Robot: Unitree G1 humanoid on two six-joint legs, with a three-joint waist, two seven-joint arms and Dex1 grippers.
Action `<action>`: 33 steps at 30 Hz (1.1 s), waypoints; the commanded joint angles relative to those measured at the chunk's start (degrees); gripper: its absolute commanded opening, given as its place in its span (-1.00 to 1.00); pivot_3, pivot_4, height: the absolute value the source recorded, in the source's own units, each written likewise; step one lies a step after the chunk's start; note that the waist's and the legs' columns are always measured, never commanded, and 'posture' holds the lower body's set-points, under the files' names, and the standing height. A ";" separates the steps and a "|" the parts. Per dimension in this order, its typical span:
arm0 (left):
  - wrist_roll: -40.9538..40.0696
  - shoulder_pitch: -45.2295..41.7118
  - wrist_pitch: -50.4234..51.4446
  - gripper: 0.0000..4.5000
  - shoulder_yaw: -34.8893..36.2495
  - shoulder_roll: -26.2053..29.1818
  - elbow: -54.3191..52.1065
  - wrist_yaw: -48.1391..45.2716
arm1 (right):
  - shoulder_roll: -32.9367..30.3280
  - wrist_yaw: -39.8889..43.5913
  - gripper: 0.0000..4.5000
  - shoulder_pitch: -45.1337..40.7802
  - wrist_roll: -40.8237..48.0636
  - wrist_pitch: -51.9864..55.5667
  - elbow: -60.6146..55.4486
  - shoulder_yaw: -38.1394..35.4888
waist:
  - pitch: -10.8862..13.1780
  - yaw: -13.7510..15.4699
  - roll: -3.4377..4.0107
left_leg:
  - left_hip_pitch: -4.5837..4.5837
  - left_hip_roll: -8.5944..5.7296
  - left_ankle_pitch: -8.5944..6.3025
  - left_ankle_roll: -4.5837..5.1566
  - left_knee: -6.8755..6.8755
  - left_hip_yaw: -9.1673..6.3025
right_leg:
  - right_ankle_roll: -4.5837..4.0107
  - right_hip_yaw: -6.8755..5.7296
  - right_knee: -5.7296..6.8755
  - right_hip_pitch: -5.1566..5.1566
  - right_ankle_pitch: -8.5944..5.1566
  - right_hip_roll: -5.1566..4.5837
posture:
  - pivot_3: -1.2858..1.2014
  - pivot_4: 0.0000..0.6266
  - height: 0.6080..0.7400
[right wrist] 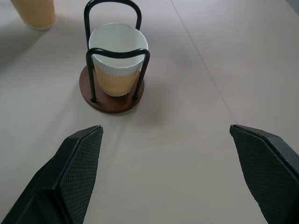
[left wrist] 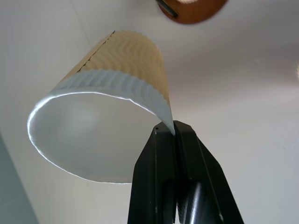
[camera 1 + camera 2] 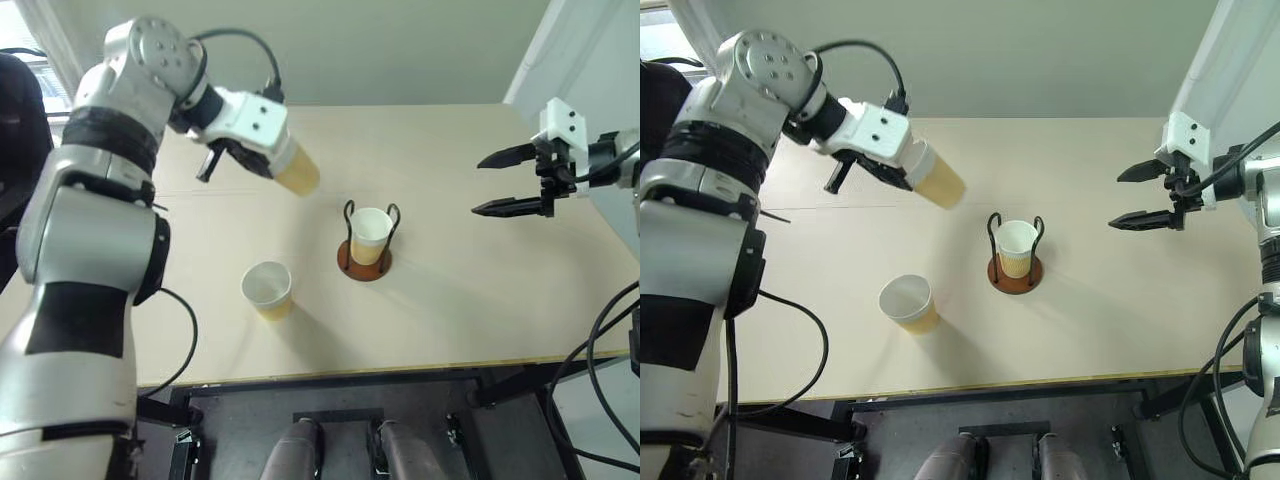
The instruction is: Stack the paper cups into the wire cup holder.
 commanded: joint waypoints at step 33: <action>-39.44 -9.68 5.16 -1.00 -40.61 -1.66 -13.47 -1.98 | -6.16 2.24 0.98 3.74 16.48 7.35 -14.33 4.51 | 0.04 0.68 0.07 | -0.12 -0.02 -0.24 0.33 0.91 0.05 | 0.38 -0.04 -0.02 0.39 -0.12 -0.03 | 0.03 -0.52 1.00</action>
